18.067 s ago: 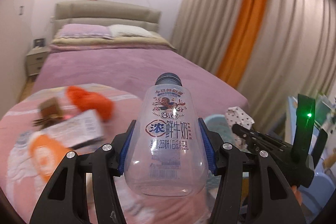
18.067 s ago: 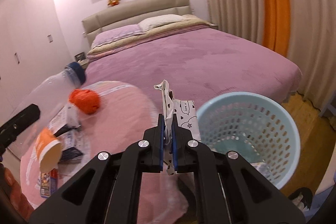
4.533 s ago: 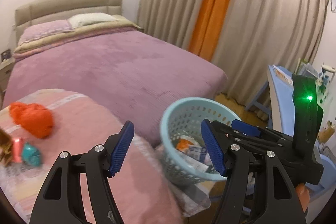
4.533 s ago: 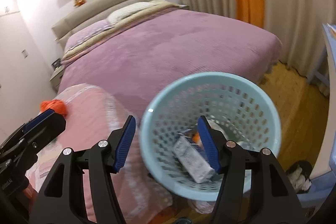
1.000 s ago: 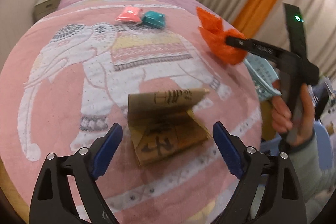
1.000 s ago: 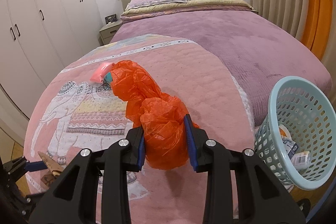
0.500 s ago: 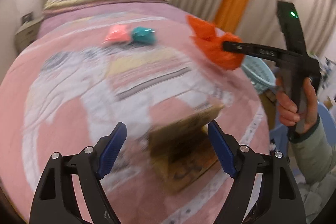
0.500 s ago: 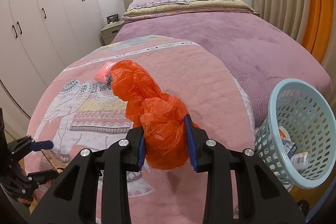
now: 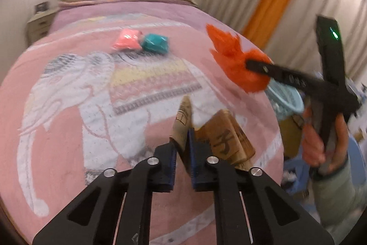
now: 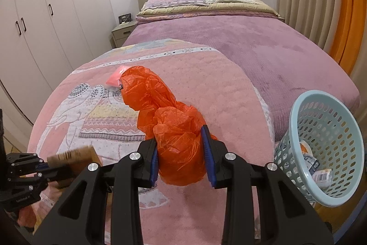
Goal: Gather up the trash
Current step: 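Lift the cardboard box and orange bag, regrip the box with the left tool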
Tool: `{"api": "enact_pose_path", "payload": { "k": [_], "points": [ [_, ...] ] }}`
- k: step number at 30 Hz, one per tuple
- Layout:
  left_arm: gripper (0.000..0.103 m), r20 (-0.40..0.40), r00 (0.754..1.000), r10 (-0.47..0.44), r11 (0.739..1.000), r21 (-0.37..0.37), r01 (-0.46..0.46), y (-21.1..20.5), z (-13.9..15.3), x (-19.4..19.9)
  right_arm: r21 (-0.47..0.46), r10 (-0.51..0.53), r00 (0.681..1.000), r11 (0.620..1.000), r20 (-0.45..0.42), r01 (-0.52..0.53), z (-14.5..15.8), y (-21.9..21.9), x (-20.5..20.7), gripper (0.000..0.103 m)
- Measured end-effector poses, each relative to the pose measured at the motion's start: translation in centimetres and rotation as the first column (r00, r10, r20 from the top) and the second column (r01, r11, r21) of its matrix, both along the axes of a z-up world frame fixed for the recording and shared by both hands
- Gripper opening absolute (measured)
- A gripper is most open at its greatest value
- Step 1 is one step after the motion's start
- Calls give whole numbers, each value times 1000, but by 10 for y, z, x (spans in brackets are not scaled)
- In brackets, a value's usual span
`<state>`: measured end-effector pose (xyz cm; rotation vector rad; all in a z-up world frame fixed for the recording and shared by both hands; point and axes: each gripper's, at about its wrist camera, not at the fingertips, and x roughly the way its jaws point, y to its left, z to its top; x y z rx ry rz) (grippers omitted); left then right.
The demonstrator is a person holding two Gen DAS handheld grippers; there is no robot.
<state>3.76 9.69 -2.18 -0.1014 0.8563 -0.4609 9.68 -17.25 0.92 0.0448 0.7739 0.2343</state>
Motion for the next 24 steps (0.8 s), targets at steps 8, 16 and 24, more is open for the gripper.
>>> {"api": "enact_pose_path", "payload": {
  "k": [8,16,24],
  "points": [
    [4,116,973,201,975,76,-210,-22,9,13,-22,-48,997,999,-62,46,-8,-8,0,33],
    [5,103,969,227,971,60,-233,-25,1,20,54,12,997,999,-77,-8,-16,-25,-5,69],
    [5,119,967,227,969,70,-236,-34,5,17,110,68,989,992,-130,-54,-34,-18,1,73]
  ]
}}
